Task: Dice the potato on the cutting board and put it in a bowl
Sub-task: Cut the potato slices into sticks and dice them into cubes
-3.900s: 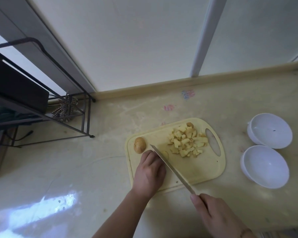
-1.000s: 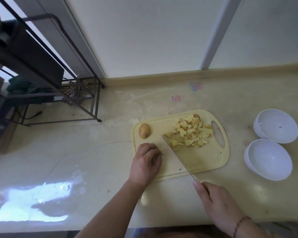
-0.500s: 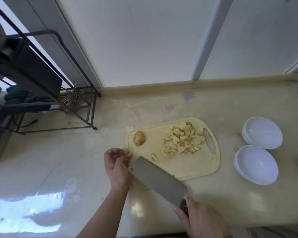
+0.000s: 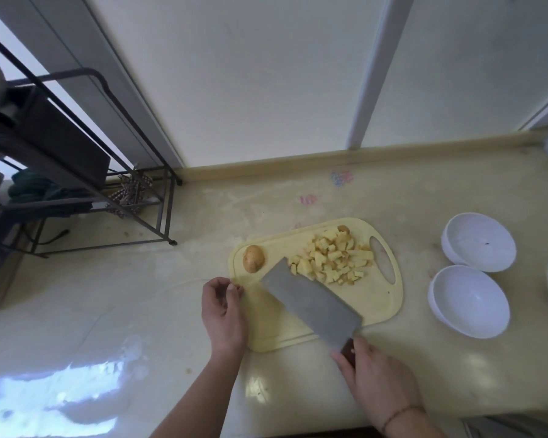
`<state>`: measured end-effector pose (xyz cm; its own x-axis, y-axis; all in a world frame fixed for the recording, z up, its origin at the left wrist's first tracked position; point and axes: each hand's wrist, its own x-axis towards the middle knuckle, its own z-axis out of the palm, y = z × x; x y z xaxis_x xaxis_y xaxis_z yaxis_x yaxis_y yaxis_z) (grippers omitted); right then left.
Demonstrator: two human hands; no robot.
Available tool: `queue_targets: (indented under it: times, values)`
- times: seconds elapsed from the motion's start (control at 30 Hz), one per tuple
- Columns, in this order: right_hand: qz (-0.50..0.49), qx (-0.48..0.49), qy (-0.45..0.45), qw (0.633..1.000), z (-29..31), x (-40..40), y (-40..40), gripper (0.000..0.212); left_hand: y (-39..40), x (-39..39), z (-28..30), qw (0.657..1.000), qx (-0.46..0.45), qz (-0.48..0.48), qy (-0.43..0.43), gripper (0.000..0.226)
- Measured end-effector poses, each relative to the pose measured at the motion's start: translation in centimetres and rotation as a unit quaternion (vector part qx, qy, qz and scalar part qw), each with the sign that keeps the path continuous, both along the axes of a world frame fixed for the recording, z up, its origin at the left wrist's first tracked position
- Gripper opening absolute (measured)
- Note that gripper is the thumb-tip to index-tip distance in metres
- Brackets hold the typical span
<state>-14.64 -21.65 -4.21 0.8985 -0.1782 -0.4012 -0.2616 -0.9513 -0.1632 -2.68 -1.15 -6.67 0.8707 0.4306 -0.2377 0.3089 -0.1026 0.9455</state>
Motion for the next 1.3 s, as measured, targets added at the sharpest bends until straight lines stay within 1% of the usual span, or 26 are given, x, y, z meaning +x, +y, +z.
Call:
queue_targets:
  times: [0.1, 0.17, 0.23, 0.3, 0.33, 0.37, 0.4, 0.43, 0.5, 0.57, 0.67, 0.73, 0.77, 0.83, 0.87, 0.93, 0.97, 1.0, 1.03, 1.07, 1.1, 1.17, 1.2, 1.23, 1.3]
  values:
    - [0.003, 0.001, -0.03, 1.0, 0.5, 1.2, 0.3, 0.114, 0.0, 0.0, 0.0, 1.0, 0.018, -0.012, 0.0, 0.017]
    - [-0.011, 0.045, -0.042, 0.998, 1.6, 1.5, 0.2, 0.097, 0.2, 0.0, -0.1, 0.999, 0.034, -0.024, -0.002, 0.016]
    - [-0.064, 0.122, -0.052, 0.989, 2.7, 1.8, 0.1, 0.072, 0.4, 0.0, -0.2, 0.998, 0.049, -0.032, 0.003, 0.014]
    - [-0.14, 0.235, -0.021, 0.962, 3.7, 2.3, -0.4, 0.067, 0.4, -0.1, 0.0, 0.998, 0.058, -0.036, 0.008, 0.013]
    - [-0.191, 0.313, -0.003, 0.93, 4.2, 2.5, -0.9, 0.066, 0.3, -0.1, 0.2, 0.997, 0.064, -0.038, 0.011, 0.013]
    - [-0.252, 0.401, 0.022, 0.88, 4.7, 2.8, -1.3, 0.063, 0.2, 0.0, 0.3, 0.997, 0.067, -0.038, 0.018, 0.015]
    - [-0.306, 0.484, 0.07, 0.817, 5.1, 3.1, -1.9, 0.058, 0.2, 0.1, 0.4, 0.997, 0.068, -0.037, 0.028, 0.018]
    - [-0.343, 0.544, 0.114, 0.757, 5.4, 3.3, -2.6, 0.055, 0.3, 0.4, 0.4, 0.996, 0.068, -0.035, 0.036, 0.021]
    - [-0.381, 0.612, 0.179, 0.67, 5.7, 3.6, -4.1, 0.054, 0.3, 1.0, 0.6, 0.996, 0.07, -0.037, 0.049, 0.024]
    - [-0.404, 0.649, 0.214, 0.608, 5.4, 3.9, -5.3, 0.055, 0.2, 1.9, 1.1, 0.995, 0.079, -0.047, 0.045, 0.025]
    - [-0.427, 0.694, 0.227, 0.534, 4.8, 4.2, -6.6, 0.057, -0.3, 3.1, 2.2, 0.985, 0.139, -0.099, 0.011, 0.028]
    - [-0.437, 0.728, 0.241, 0.47, 4.4, 4.2, -7.7, 0.058, -0.6, 3.9, 2.5, 0.976, 0.173, -0.134, 0.008, 0.03]
    - [-0.426, 0.752, 0.253, 0.434, 4.2, 4.3, -8.2, 0.058, -0.7, 4.2, 2.5, 0.97, 0.189, -0.152, 0.015, 0.034]
    - [-0.371, 0.812, 0.27, 0.362, 3.7, 4.3, -9.0, 0.05, -0.9, 4.7, 2.2, 0.952, 0.236, -0.193, 0.03, 0.042]
    - [-0.348, 0.829, 0.265, 0.35, 3.6, 4.3, -9.7, 0.047, -1.0, 4.8, 2.1, 0.941, 0.261, -0.212, 0.038, 0.045]
    - [-0.337, 0.831, 0.261, 0.356, 3.2, 4.4, -10.8, 0.046, -1.4, 4.9, 1.9, 0.923, 0.297, -0.238, 0.05, 0.05]
    - [-0.335, 0.831, 0.271, 0.351, 3.3, 4.5, -11.0, 0.045, -1.6, 4.9, 1.9, 0.918, 0.306, -0.248, 0.051, 0.051]
    - [-0.342, 0.826, 0.285, 0.345, 3.4, 4.6, -11.2, 0.045, -1.7, 4.8, 1.8, 0.913, 0.313, -0.258, 0.045, 0.05]
    - [-0.371, 0.81, 0.29, 0.349, 3.7, 4.6, -11.4, 0.049, -1.8, 4.7, 1.7, 0.909, 0.319, -0.265, 0.033, 0.049]
    - [-0.403, 0.786, 0.284, 0.372, 4.0, 4.5, -11.3, 0.054, -1.9, 4.7, 1.6, 0.907, 0.325, -0.269, 0.019, 0.046]
    - [-0.423, 0.761, 0.277, 0.406, 4.5, 4.6, -11.1, 0.057, -1.9, 4.6, 1.6, 0.905, 0.328, -0.271, 0.009, 0.044]
    - [-0.42, 0.721, 0.28, 0.475, 5.5, 4.6, -10.6, 0.057, -1.9, 4.4, 1.5, 0.901, 0.336, -0.273, 0.002, 0.042]
    - [-0.409, 0.706, 0.289, 0.501, 5.9, 4.6, -10.3, 0.057, -1.9, 4.2, 1.5, 0.898, 0.341, -0.278, 0.003, 0.043]
    - [-0.397, 0.696, 0.297, 0.519, 6.2, 4.6, -10.1, 0.056, -2.0, 4.0, 1.5, 0.895, 0.343, -0.283, 0.005, 0.046]
    - [-0.367, 0.678, 0.308, 0.558, 6.4, 4.5, -9.7, 0.056, -2.2, 3.5, 1.6, 0.897, 0.331, -0.294, 0.014, 0.056]
